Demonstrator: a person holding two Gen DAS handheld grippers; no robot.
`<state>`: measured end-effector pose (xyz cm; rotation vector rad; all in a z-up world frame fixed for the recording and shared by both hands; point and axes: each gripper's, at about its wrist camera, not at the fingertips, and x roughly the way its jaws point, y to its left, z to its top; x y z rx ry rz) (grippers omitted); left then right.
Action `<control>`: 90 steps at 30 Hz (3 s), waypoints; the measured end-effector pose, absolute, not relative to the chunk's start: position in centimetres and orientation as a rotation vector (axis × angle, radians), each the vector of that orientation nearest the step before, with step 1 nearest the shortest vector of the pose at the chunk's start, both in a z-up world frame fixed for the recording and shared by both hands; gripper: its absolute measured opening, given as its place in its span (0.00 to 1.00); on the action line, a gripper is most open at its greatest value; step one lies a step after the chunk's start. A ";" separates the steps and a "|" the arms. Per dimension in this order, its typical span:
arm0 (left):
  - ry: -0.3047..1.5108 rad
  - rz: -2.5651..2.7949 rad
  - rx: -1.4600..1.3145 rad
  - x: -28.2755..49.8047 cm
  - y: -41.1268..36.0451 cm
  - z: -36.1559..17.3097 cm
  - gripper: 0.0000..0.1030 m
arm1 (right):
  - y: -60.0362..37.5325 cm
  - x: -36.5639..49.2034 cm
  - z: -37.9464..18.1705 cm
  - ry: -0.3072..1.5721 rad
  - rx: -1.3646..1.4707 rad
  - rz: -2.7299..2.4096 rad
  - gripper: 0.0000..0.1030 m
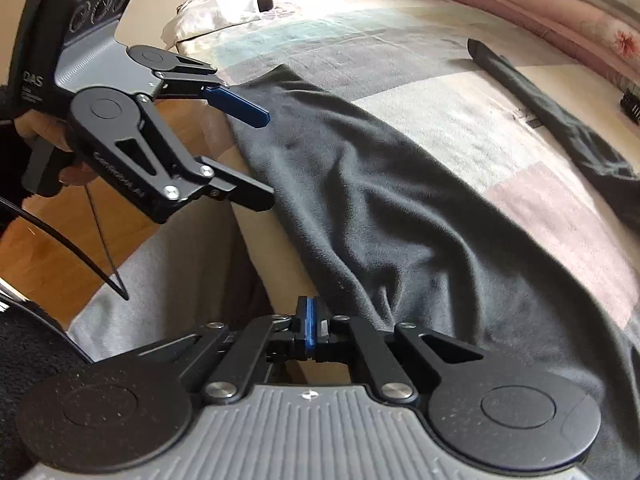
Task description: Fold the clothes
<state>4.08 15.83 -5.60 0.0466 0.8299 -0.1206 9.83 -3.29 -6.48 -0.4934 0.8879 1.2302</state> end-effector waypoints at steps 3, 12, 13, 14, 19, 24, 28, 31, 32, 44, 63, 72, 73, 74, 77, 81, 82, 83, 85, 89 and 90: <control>0.840 -0.088 0.026 5.0 16.5 -6.1 0.88 | -3.8 9.3 -5.6 0.836 -0.484 1.207 0.04; 0.957 0.013 0.047 4.7 18.2 -8.2 0.91 | -6.8 10.1 -7.2 0.962 -0.411 1.075 0.11; 0.968 0.023 0.059 4.4 18.4 -8.1 0.91 | -7.1 9.9 -7.0 0.962 -0.403 1.085 0.11; 0.973 0.027 0.070 4.4 18.3 -8.0 0.90 | -7.3 9.7 -6.6 0.943 -0.401 1.081 0.11; 0.950 -0.004 0.117 5.5 16.5 -7.8 0.89 | -7.8 10.4 -6.2 0.885 -0.364 0.951 0.12; 0.930 -0.032 0.157 6.5 14.8 -7.8 0.90 | -8.5 10.6 -7.8 0.931 -0.361 0.876 0.19; 0.988 -0.035 0.094 5.6 16.2 -8.3 0.92 | -10.7 10.2 -6.8 0.938 -0.272 0.903 0.28; 1.000 -0.007 0.142 4.7 16.4 -7.8 0.90 | -13.1 11.4 -6.2 0.893 -0.234 0.763 0.36; 0.989 0.008 0.156 4.7 16.4 -7.4 0.90 | -13.9 11.8 -6.2 0.886 -0.226 0.710 0.37; 0.857 -0.121 0.141 9.7 10.5 -4.3 0.90 | -20.3 11.5 -7.6 0.880 -0.220 0.448 0.53; 0.959 -0.312 0.115 15.4 -0.6 -7.9 0.90 | -31.7 12.7 -9.6 0.886 -0.069 0.126 0.85; 0.909 -0.514 0.083 18.9 -5.9 -5.4 0.90 | -31.3 11.9 -10.3 0.853 -0.075 0.150 1.00; 0.910 -0.546 0.077 19.5 -6.8 -5.6 0.90 | -31.4 11.9 -10.3 0.851 -0.075 0.155 1.00; 0.918 -0.566 0.062 20.3 -7.6 -6.0 0.90 | -31.5 11.8 -10.2 0.849 -0.074 0.162 1.00; 0.946 -0.531 0.039 22.8 -8.6 -7.7 0.90 | -31.7 11.5 -10.3 0.843 -0.076 0.173 1.00; 0.930 -0.452 0.019 24.9 -7.8 -7.8 0.90 | -31.8 11.3 -10.3 0.835 -0.079 0.179 1.00; 0.937 -0.444 0.005 25.1 -7.6 -7.3 0.90 | -31.8 11.3 -10.3 0.836 -0.079 0.180 1.00; 0.937 -0.438 -0.003 25.1 -7.3 -6.8 0.90 | -31.8 11.4 -10.3 0.836 -0.079 0.180 1.00; 0.921 -0.443 0.003 24.3 -6.8 -6.0 0.90 | -31.7 11.4 -10.3 0.835 -0.079 0.177 1.00; 0.921 -0.493 -0.031 22.6 -5.5 -6.9 0.91 | -31.6 11.4 -10.3 0.837 -0.080 0.169 1.00; 0.919 -0.493 -0.036 22.2 -5.1 -7.4 0.91 | -31.6 11.5 -10.3 0.839 -0.080 0.168 1.00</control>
